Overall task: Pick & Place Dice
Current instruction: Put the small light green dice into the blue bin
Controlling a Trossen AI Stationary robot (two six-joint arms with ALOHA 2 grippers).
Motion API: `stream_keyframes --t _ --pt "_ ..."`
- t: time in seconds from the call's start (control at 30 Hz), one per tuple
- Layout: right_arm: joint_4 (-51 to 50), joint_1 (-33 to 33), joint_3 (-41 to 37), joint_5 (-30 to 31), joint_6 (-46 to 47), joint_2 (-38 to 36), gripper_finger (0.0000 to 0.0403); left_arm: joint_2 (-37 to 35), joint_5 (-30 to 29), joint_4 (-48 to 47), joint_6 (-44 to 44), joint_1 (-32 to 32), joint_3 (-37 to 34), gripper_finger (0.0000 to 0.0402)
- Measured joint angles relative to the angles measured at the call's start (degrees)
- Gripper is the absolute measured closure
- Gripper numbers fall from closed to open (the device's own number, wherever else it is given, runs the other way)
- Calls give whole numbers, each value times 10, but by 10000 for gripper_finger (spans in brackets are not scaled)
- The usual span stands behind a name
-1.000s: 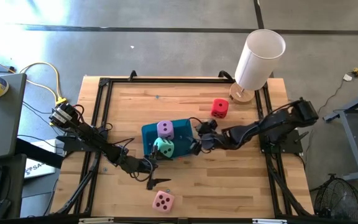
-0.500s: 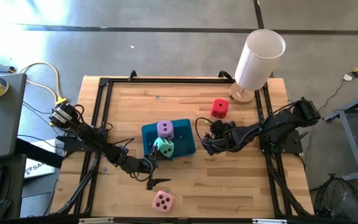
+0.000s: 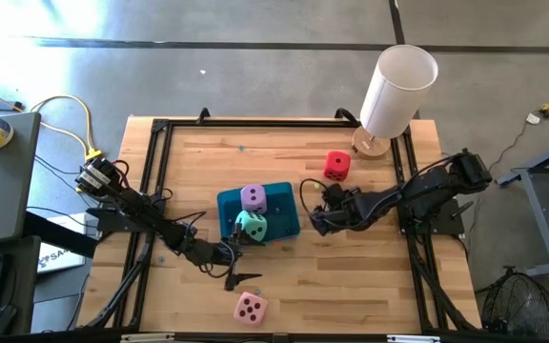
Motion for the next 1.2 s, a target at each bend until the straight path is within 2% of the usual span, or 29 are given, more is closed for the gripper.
stream_keyframes --t 0.3,0.47,0.8,1.2 --pt "85 -24 -80 22 0 0 104 0 0 0 -1 0 0 2" --pt "175 -37 -115 22 -3 0 104 0 0 0 0 0 0 2" --pt "254 -58 -119 35 -33 2 104 0 0 0 -5 4 0 2" --pt "310 -90 -119 31 -63 76 104 0 0 -2 -5 4 0 2"
